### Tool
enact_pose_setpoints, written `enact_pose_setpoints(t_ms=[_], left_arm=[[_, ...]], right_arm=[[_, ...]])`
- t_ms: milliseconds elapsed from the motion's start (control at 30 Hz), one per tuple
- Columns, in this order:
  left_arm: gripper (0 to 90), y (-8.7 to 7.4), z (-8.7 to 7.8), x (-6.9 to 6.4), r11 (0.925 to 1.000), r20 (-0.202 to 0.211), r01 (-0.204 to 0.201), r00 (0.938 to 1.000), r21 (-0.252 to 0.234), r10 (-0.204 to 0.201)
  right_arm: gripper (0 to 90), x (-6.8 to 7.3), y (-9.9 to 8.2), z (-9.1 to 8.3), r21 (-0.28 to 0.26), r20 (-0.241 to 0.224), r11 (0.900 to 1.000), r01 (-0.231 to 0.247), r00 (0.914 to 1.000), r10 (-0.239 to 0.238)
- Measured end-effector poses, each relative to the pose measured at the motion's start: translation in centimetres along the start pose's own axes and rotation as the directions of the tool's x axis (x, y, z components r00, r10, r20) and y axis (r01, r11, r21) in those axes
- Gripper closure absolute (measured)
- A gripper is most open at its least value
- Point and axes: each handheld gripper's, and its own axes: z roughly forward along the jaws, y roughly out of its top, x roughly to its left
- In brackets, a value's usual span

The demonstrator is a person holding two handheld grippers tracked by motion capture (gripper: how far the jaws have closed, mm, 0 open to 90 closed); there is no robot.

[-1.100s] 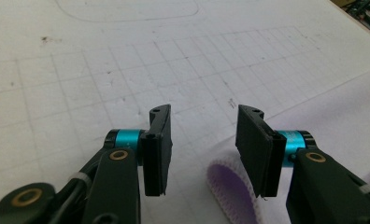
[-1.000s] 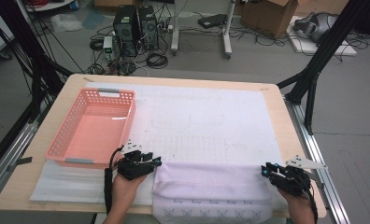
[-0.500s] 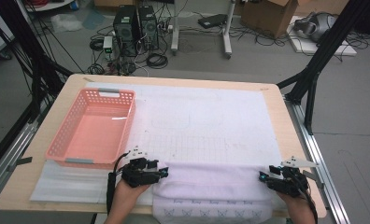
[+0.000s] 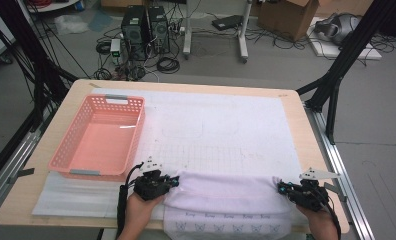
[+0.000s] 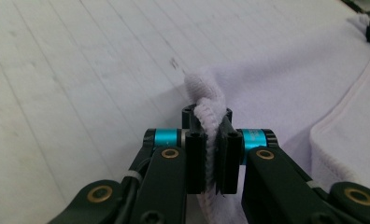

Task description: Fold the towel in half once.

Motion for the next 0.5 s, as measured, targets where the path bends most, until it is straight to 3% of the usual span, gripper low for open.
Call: enact_pose_setpoints(t_ms=[167, 267, 333, 367, 433, 500], left_arm=[[84.5, 2.7, 0.2, 0.7, 0.9994, -0.021, -0.001, 0.9998, -0.033, 0.000], [84.6, 4.2, 0.3, 1.1, 0.9990, -0.039, -0.009, 0.9992, -0.044, 0.007], [84.5, 4.3, 0.5, 1.3, 0.9994, -0.045, -0.011, 0.9989, -0.032, 0.010], [84.5, 4.1, 0.6, 1.2, 0.9996, -0.049, -0.022, 0.9986, -0.020, 0.021], [84.5, 3.5, 0.7, 1.3, 0.9997, -0.049, -0.018, 0.9987, -0.014, 0.017], [84.3, 3.1, 0.8, 1.5, 1.0000, -0.049, -0.006, 0.9988, -0.007, 0.006]], right_arm=[[86.2, -1.0, 2.0, -0.4, -0.135, 0.042, 0.9907, -0.016, 0.9989, 0.022], [86.2, -1.8, 3.3, 0.2, -0.126, 0.043, 0.9918, -0.023, 0.9986, 0.029], [85.2, -2.1, 3.8, 0.8, -0.091, -0.007, 0.9931, -0.073, 0.9973, 0.073], [82.5, -2.0, 3.8, 1.0, -0.069, -0.011, 0.9943, -0.081, 0.9967, 0.080], [62.5, -1.4, 3.7, 1.4, -0.050, 0.027, 0.9965, -0.067, 0.9973, 0.068], [48.9, -1.0, 3.4, 1.7, -0.028, 0.073, 0.9977, -0.062, 0.9953, 0.064]])
